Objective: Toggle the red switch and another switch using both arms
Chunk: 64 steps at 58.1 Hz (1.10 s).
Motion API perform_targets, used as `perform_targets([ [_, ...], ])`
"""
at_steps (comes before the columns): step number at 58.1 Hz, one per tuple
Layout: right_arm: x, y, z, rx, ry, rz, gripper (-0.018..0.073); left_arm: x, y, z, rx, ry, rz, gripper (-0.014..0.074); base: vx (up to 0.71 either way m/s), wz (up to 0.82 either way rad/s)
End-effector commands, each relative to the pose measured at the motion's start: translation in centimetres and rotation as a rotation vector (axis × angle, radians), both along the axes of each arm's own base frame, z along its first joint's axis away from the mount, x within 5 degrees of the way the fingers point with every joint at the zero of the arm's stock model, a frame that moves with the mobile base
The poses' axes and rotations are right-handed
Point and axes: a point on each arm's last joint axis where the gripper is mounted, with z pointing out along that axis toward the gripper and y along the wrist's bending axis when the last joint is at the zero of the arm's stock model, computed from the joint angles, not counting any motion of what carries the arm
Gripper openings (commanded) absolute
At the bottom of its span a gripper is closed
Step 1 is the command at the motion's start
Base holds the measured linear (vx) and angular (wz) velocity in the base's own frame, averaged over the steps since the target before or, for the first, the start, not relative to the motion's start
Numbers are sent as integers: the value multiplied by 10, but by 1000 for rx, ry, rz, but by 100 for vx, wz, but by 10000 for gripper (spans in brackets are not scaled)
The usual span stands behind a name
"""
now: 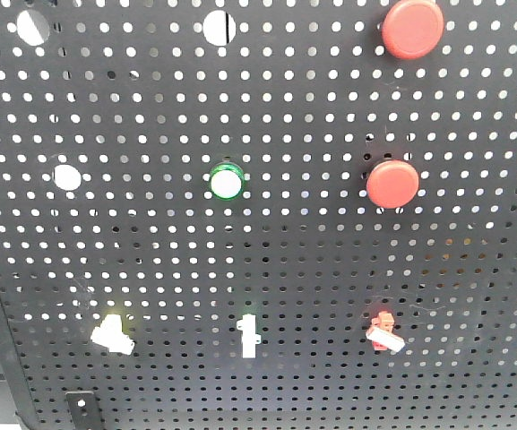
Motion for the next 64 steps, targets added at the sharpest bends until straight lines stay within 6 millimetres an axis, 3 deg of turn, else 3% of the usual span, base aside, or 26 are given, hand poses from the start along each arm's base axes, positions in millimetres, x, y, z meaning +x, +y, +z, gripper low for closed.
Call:
perform_targets([
  [1, -6, 0, 34, 33, -236, 4, -6, -8, 1, 34, -110, -286, -14, 2, 0, 0],
  [6, -13, 0, 64, 32, -324, 7, -6, -18, 2, 68, -139, -416, -25, 2, 0, 0],
  [14, -14, 0, 108, -22, -308, -3, -6, -24, 2, 117, -80, -396, -16, 2, 0, 0],
  [22, 6, 1, 120, -86, -216, -9, -6, -12, 1, 147, 17, -283, 7, 2, 0, 0],
  [34, 37, 3, 110, -89, -87, 3, -6, 28, -2, 137, 28, -92, 5, 2, 0, 0],
  [48, 56, 4, 105, -86, -42, 14, -6, 62, -12, 123, 32, 37, -60, 2, 0, 0],
  [64, 61, 4, 103, -85, -33, 18, -6, 97, -48, 124, 51, -80, -264, 2, 0, 0],
])
